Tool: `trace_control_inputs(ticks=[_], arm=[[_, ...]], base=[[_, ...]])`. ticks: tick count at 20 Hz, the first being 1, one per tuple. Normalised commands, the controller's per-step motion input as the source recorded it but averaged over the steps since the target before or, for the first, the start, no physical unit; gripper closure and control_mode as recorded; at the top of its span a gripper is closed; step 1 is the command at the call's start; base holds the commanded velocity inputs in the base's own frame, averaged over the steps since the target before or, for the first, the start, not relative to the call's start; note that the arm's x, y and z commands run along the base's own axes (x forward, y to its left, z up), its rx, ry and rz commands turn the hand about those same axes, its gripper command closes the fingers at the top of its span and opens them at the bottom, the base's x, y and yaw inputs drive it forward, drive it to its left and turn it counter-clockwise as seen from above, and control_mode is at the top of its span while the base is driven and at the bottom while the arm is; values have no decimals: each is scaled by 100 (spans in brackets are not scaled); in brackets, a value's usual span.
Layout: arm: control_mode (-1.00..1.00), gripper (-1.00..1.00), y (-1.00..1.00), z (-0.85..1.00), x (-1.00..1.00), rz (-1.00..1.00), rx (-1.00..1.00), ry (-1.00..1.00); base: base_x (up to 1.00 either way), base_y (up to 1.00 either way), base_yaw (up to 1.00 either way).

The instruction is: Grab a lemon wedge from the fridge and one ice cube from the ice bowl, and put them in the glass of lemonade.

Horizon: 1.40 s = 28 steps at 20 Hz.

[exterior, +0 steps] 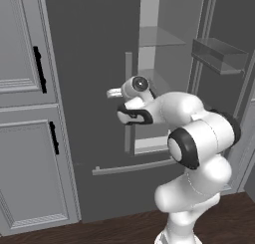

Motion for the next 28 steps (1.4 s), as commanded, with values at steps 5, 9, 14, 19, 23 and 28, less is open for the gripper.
trace_control_inputs(ticks=[5,9,14,19,23,28], arm=[[-100,100,89,42,-79,13,0,5],[-100,100,97,55,-100,17,-7,10],[-100,100,100,71,-92,21,-13,14],[-100,100,87,62,-95,18,-10,3],[-100,100,6,25,-100,3,0,-11],[-100,100,-56,27,-83,-4,11,-20]], base=[[0,0,0],[0,0,0],[0,0,0],[0,0,0],[0,0,0],[0,0,0]])
